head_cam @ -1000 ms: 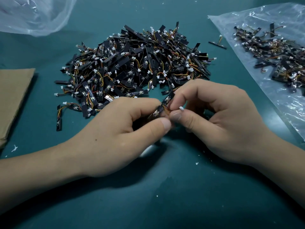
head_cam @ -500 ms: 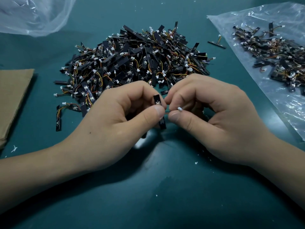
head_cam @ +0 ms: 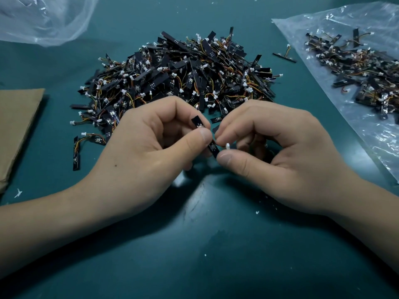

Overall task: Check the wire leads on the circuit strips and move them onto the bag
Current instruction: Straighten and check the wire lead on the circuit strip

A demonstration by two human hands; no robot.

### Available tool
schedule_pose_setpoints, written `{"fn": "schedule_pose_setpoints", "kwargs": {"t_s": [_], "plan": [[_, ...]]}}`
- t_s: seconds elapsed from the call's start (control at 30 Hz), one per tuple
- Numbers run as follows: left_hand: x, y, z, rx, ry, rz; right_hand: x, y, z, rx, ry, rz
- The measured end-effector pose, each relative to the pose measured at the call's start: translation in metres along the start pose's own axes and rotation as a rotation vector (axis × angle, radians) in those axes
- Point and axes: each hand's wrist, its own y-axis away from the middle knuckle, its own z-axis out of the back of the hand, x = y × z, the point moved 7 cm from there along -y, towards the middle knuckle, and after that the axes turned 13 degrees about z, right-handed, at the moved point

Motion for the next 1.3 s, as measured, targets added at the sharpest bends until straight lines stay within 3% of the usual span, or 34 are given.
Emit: {"fn": "schedule_pose_setpoints", "kwargs": {"t_s": [0.27,1.03,1.3], "plan": [[0.0007,0.0026,-0.0016,-0.003,-0.049,0.011,-0.0017,0.0013,-0.0005,-0.001,0.043,-0.097],[0.0004,0.0,0.0044,-0.087,-0.091,0.031,0.005,-0.0029,0.0039,-0.063,0.16,0.065],[-0.0007,0.0015,0.0034,-0.088,-0.088,0.026,0.0014,-0.0009,0.0042,-0.065,0.034,-0.054]]}}
